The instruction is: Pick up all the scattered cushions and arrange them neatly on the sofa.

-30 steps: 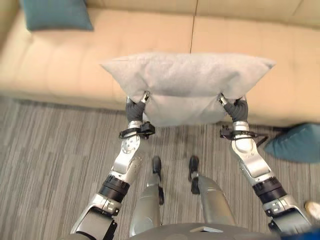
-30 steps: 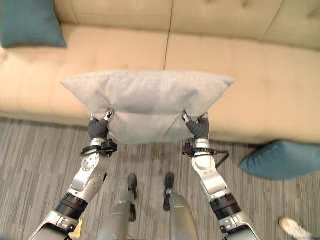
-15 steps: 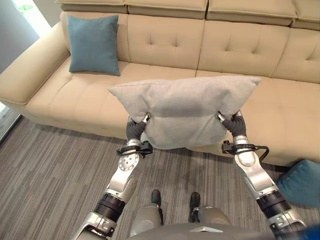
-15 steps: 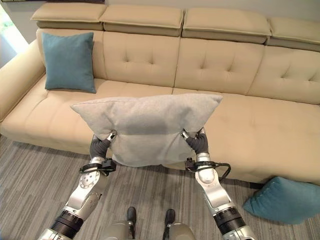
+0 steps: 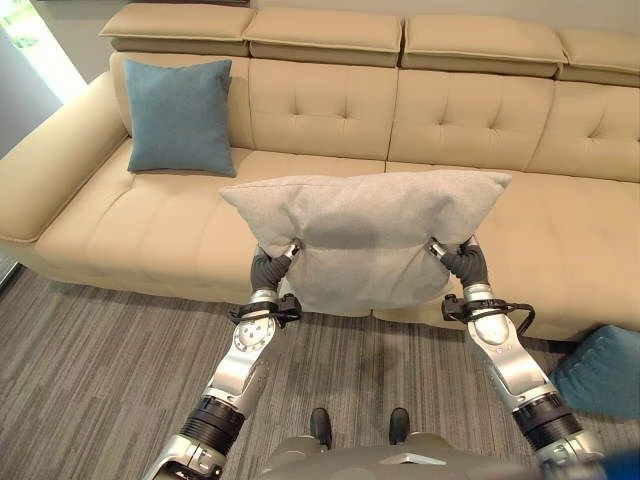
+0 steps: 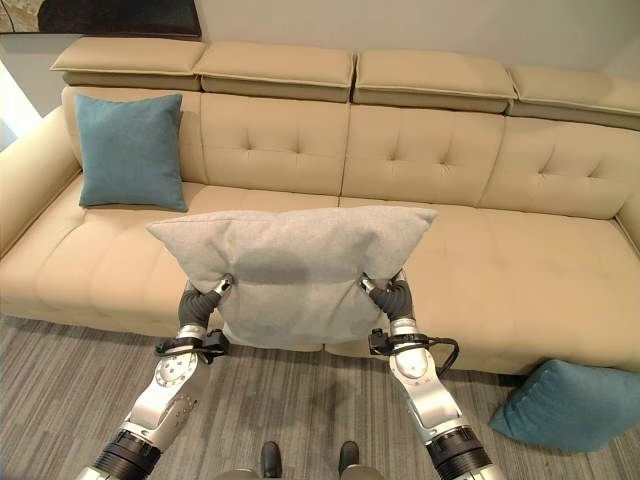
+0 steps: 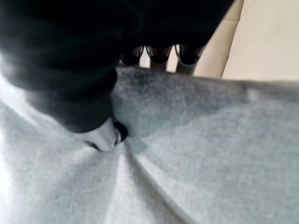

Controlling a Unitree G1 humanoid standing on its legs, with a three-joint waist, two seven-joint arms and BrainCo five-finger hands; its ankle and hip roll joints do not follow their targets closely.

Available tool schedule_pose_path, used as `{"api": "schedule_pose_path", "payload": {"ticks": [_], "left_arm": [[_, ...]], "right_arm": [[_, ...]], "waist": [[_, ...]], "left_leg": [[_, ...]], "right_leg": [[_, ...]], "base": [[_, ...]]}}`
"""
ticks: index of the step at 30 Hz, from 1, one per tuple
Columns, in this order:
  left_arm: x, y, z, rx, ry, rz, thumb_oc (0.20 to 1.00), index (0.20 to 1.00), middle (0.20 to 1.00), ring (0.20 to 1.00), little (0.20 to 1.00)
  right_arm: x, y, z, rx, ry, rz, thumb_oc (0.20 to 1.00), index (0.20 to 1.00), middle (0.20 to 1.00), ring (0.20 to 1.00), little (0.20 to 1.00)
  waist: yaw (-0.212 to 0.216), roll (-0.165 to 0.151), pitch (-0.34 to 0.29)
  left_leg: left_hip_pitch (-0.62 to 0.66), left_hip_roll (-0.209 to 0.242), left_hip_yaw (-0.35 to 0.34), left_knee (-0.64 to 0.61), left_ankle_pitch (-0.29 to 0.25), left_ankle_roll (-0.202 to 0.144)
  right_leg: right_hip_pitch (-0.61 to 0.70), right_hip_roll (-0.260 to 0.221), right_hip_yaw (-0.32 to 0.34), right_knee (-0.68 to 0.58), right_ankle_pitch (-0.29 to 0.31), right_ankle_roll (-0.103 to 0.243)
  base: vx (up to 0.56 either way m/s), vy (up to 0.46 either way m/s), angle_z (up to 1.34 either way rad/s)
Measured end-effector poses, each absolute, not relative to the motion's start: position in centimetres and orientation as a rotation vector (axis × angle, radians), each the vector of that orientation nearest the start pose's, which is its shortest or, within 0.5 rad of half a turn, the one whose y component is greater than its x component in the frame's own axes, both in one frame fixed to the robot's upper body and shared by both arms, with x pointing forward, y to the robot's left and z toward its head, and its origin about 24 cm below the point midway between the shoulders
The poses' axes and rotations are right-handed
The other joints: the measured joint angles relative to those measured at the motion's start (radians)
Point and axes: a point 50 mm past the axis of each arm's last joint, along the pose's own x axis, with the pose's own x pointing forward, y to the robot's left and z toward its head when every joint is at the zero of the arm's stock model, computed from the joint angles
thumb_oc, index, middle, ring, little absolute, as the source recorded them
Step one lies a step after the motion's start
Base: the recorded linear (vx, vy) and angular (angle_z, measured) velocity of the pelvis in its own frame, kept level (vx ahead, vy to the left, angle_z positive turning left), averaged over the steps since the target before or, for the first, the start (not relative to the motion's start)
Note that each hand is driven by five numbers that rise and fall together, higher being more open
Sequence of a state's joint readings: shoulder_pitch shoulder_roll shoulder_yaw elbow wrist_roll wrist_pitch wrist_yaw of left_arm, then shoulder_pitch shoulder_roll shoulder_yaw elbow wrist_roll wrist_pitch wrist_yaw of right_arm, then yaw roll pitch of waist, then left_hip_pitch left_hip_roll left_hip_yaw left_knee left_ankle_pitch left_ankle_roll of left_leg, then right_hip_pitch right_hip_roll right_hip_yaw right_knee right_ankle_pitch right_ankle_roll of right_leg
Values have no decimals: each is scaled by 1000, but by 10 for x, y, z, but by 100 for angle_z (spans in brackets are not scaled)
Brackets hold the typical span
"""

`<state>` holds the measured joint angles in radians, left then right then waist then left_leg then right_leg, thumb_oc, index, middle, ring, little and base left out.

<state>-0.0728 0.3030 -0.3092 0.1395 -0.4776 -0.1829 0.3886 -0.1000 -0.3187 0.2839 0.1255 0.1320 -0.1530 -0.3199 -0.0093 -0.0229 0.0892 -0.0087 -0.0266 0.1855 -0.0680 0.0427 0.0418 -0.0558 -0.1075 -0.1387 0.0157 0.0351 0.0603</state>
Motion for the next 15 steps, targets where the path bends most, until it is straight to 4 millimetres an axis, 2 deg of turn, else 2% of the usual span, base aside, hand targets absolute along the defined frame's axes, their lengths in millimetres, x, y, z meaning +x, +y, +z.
{"api": "schedule_pose_path", "payload": {"ticks": [1, 3, 4, 5, 6, 8, 9, 10, 11, 12, 13, 14, 15], "left_arm": [[259, 163, 31, -159, 26, 151, 200, 200, 200, 200, 200], [259, 164, 31, -156, 26, 150, 200, 200, 200, 200, 200], [259, 164, 31, -164, 24, 154, 200, 200, 200, 200, 200], [259, 168, 32, -159, 21, 165, 200, 200, 200, 200, 200], [259, 168, 31, -160, 23, 163, 200, 200, 200, 200, 200], [258, 168, 31, -150, 21, 160, 200, 200, 200, 200, 200], [258, 170, 31, -146, 20, 164, 200, 200, 200, 200, 200], [257, 167, 29, -157, 27, 162, 200, 200, 200, 200, 200], [255, 161, 26, -176, 39, 147, 200, 200, 200, 200, 200], [254, 160, 25, -184, 39, 149, 200, 200, 200, 200, 200], [257, 158, 27, -191, 37, 143, 200, 200, 200, 200, 200], [258, 155, 29, -195, 30, 130, 200, 200, 200, 200, 200], [258, 154, 28, -202, 31, 129, 200, 200, 200, 200, 200]], "right_arm": [[267, -157, 50, -184, -109, -29, 200, 200, 200, 200, 200], [267, -156, 50, -187, -108, -26, 200, 200, 200, 200, 200], [267, -155, 52, -202, -119, -18, 200, 200, 200, 200, 200], [267, -154, 52, -207, -123, -2, 200, 200, 200, 200, 200], [267, -153, 51, -208, -118, 0, 200, 200, 200, 200, 200], [268, -153, 53, -216, -126, 15, 200, 200, 200, 200, 200], [267, -153, 52, -217, -123, 15, 200, 200, 200, 200, 200], [267, -155, 52, -220, -121, 13, 200, 200, 200, 200, 200], [264, -161, 49, -224, -105, -9, 200, 200, 200, 200, 200], [265, -162, 49, -229, -107, -9, 200, 200, 200, 200, 200], [263, -164, 48, -229, -100, -14, 200, 200, 200, 200, 200], [261, -167, 46, -228, -93, -27, 200, 200, 200, 200, 200], [262, -169, 47, -237, -96, -23, 200, 200, 200, 200, 200]], "waist": [[7, 16, 9], [4, 22, 12], [-1, 30, 26], [2, 29, 31], [-12, 25, 33], [-14, 14, 41], [-36, 0, 44], [-38, -2, 45], [-38, 5, 43], [-21, 10, 44], [-33, 7, 48], [-41, -7, 50], [-28, -10, 50]], "left_leg": [[-2, 10, 31, -2, -8, 15], [0, 8, 55, 1, -20, 31], [14, 1, 62, -16, -37, 40], [14, -10, 59, -24, -33, 40], [18, -18, 54, -23, -31, 37], [22, -31, 37, -22, -45, 36], [26, -47, 7, -18, -44, 32], [38, -51, -18, -17, -52, 20], [56, -37, -62, 6, -73, -12], [58, -16, -65, 21, -81, -25], [25, 3, -97, 110, -116, -66], [-26, 5, -104, 221, -135, -85], [-30, 12, -94, 271, -139, -89]], "right_leg": [[-76, -3, 22, 118, -7, 13], [-150, -14, 23, 245, -8, 32], [-247, -34, 19, 399, -42, 79], [-285, -39, 20, 418, -64, 76], [-291, -32, 17, 375, -66, 76], [-286, 4, 45, 206, -57, 76], [-258, 2, 40, 90, -9, 64], [-232, 3, 41, 65, 47, 32], [-164, 23, 30, 1, 118, -33], [-140, 40, 25, -30, 124, -36], [-94, 44, -22, -67, 125, -57], [-61, 40, -46, -90, 118, -66], [-48, 48, -38, -84, 103, -73]], "base": [[81, 136, -46], [173, 112, -51], [233, 24, -44], [159, -33, -22], [306, -115, 9], [249, -146, 43], [144, -111, 77], [294, -267, 115], [150, -159, 62], [192, -195, 74], [78, -62, 72], [125, -78, 64], [106, -49, 33]]}}
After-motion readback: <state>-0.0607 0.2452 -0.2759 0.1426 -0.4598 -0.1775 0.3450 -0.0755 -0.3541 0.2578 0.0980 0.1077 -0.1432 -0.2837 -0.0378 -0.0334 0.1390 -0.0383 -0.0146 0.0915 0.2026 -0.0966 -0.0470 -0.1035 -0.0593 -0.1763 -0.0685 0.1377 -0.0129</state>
